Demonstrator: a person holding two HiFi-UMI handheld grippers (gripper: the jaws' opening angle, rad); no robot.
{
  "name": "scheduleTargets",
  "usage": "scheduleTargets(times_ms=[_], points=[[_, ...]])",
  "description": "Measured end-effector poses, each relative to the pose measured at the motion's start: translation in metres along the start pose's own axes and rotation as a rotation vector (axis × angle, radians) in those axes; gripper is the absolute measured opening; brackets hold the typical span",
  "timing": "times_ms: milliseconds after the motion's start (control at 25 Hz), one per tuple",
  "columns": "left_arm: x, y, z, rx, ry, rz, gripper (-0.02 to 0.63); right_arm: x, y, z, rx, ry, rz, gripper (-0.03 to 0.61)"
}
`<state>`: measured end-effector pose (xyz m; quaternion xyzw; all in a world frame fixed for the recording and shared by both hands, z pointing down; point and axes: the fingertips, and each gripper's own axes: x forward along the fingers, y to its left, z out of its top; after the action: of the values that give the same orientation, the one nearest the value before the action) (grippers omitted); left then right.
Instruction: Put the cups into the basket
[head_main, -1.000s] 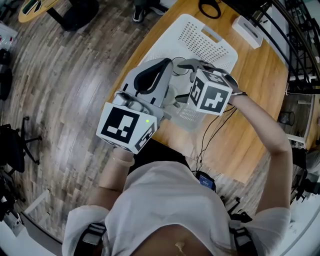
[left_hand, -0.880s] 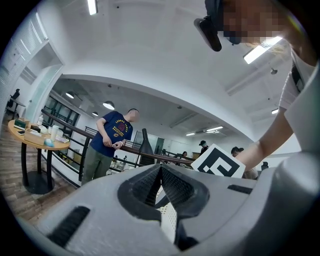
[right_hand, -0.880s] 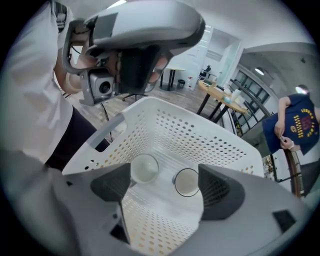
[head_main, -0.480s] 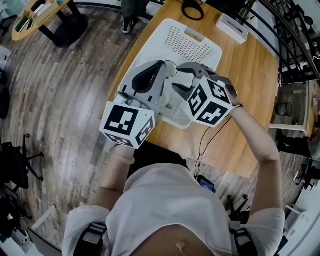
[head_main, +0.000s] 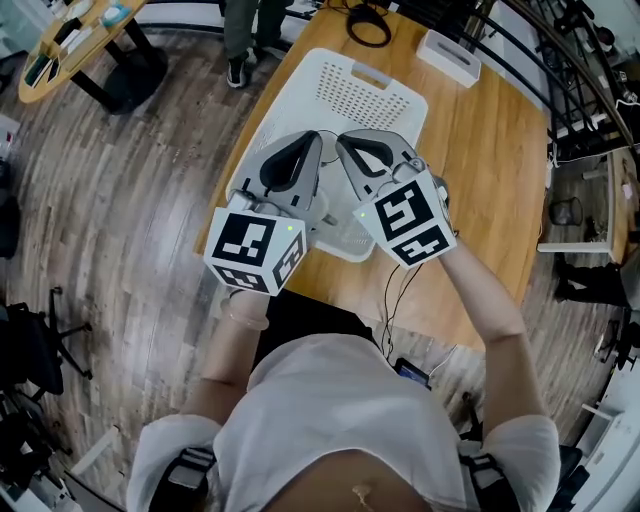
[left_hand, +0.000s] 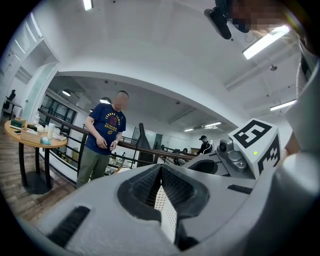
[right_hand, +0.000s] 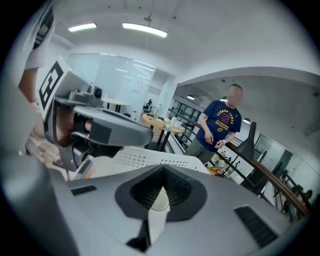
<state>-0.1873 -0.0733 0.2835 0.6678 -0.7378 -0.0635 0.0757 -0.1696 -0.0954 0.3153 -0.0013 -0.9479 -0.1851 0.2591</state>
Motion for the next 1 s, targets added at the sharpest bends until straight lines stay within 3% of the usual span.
scheduleTargets(times_ms=[320, 680, 840, 1000], points=[[0.013, -0.02, -0.004, 0.019, 0.015, -0.055, 0.008, -0.028, -0.029, -0.005, 0.387, -0.176, -0.15, 0.009], [0.043, -0.095, -0.005, 0.044, 0.017, -0.261, 0.008, -0.099, -0.058, -0.05, 0.488, -0.193, -0.386, 0.009], [0.055, -0.144, -0.013, 0.037, 0.029, -0.382, 0.008, -0.151, -0.07, -0.077, 0.536, -0.198, -0.541, 0.009], [0.058, -0.195, -0.016, 0.021, 0.028, -0.506, 0.008, -0.21, -0.072, -0.107, 0.652, -0.227, -0.706, 0.009]])
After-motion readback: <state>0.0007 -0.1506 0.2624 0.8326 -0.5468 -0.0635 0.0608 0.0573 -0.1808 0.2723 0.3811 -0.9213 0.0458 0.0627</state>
